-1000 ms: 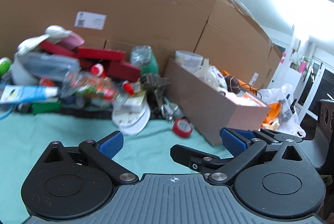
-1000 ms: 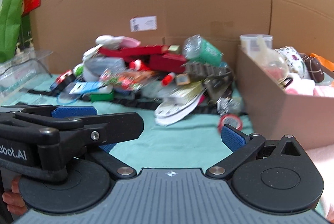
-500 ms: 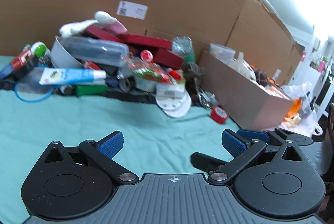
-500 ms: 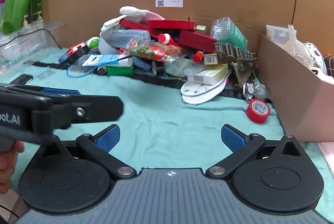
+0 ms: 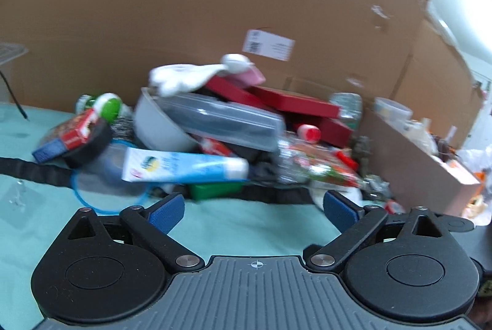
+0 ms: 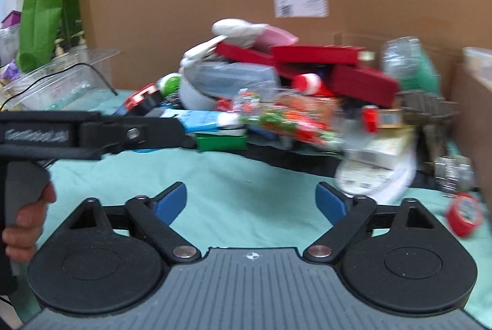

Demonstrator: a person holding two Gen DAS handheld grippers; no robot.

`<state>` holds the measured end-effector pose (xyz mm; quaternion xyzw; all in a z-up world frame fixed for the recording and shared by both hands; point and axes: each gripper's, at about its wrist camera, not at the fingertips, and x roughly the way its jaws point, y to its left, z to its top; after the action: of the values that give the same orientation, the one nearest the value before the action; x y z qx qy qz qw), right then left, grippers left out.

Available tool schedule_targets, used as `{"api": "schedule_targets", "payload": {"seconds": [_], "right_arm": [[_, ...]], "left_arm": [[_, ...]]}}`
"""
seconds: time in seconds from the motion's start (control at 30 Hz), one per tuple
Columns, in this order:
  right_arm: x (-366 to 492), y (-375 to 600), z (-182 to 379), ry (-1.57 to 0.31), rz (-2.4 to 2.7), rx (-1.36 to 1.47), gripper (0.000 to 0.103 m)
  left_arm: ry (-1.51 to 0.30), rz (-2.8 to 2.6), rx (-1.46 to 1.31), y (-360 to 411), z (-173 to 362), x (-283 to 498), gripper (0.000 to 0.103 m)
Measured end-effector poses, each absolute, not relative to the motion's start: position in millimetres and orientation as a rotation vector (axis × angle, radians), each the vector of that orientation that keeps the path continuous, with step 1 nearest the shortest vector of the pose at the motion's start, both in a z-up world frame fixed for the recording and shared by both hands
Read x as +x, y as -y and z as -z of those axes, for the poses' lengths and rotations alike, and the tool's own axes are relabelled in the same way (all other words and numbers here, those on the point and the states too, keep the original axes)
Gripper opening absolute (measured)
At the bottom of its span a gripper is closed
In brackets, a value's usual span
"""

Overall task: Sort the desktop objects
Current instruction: 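Reach the right gripper to the blue-handled net and grasp its handle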

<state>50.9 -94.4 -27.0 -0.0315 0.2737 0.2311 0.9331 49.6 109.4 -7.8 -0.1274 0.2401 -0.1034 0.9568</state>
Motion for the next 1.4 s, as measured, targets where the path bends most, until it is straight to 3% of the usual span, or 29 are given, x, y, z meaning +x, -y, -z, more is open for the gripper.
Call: {"api": "schedule_targets", "payload": {"seconds": [0.1, 0.33, 0.47, 0.67, 0.83, 0.93, 1.03, 1.1, 1.13, 1.17, 1.27, 1.4], "right_arm": [[69, 73, 31, -0.573, -0.513, -0.090, 0.080], [100, 31, 30, -0.532, -0.545, -0.190, 0.080], [102, 11, 34, -0.478, -0.500, -0.272, 0.087], [81, -8, 41, -0.463, -0.524, -0.360, 0.085], [100, -15, 54, -0.483, -0.404, -0.402, 0.087], [99, -22, 55, -0.413, -0.389, -0.473, 0.099], [101, -33, 61, -0.391, -0.389, -0.546, 0.099], [101, -35, 64, -0.424, -0.459, -0.533, 0.097], [100, -34, 64, -0.451, -0.492, -0.512, 0.095], [97, -32, 64, -0.466, -0.515, -0.499, 0.093], [84, -28, 62, -0.491, -0.558, -0.507, 0.087], [65, -8, 58, -0.544, -0.619, -0.469, 0.080]], "left_arm": [[-0.509, 0.204, -0.272, -129, 16, 67, 0.095], [-0.535, 0.124, -0.386, -175, 32, 103, 0.094], [-0.538, 0.105, -0.403, -191, 36, 118, 0.093], [-0.527, 0.135, -0.416, -199, 43, 131, 0.091], [-0.533, 0.190, -0.376, -196, 44, 133, 0.083], [-0.530, 0.191, -0.351, -192, 46, 134, 0.082], [-0.546, 0.201, -0.333, -188, 45, 137, 0.063], [-0.571, 0.229, -0.326, -185, 46, 135, 0.044], [-0.584, 0.241, -0.324, -183, 47, 132, 0.040], [-0.588, 0.250, -0.316, -180, 47, 128, 0.028], [-0.601, 0.294, -0.305, -171, 44, 113, 0.012], [-0.622, 0.341, -0.262, -153, 44, 87, 0.011]]}}
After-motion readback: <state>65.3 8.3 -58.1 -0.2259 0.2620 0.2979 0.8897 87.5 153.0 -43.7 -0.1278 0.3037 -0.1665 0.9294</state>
